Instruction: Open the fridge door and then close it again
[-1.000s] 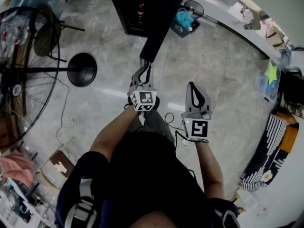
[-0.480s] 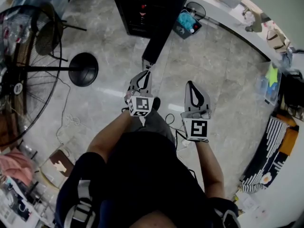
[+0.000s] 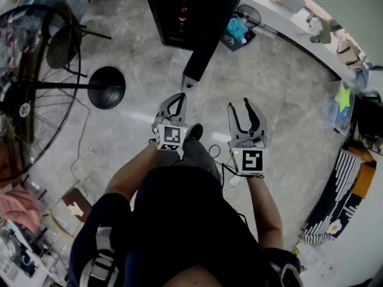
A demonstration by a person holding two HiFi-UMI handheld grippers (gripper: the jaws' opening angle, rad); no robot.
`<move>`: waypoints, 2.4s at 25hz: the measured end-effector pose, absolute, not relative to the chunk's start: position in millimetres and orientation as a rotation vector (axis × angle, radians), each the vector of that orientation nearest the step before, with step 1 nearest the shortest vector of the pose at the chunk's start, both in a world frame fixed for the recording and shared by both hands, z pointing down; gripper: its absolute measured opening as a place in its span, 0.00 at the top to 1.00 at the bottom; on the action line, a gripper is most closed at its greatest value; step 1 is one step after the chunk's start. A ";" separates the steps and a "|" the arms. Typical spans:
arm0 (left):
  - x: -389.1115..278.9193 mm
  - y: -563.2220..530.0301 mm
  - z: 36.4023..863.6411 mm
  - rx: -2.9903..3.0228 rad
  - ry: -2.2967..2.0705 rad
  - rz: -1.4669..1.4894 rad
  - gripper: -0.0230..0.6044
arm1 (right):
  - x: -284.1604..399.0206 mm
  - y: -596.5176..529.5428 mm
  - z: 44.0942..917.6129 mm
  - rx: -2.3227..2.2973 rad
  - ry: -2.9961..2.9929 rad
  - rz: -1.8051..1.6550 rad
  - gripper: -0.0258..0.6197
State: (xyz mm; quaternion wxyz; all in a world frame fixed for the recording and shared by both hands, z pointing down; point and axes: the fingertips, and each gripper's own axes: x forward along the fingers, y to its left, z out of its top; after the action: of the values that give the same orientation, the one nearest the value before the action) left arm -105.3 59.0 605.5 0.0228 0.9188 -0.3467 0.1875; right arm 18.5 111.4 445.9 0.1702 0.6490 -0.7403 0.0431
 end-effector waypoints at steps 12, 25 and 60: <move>-152.5 56.6 585.8 2.839 -1.082 0.581 0.93 | -10.4 95.2 423.1 1.775 -2.208 0.057 0.48; -191.2 54.3 555.6 2.862 -1.127 0.532 0.93 | -51.3 69.5 392.6 1.422 -2.272 -0.194 0.48; -287.8 5.3 534.9 2.863 -1.264 0.574 0.93 | -74.6 -2.2 451.9 2.016 -2.020 0.147 0.44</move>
State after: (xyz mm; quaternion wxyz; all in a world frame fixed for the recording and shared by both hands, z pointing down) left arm -287.8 5.3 534.9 -0.0201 0.8996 -0.3973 0.1804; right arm -74.6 -2.2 451.9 0.1414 0.6984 -0.6997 0.0511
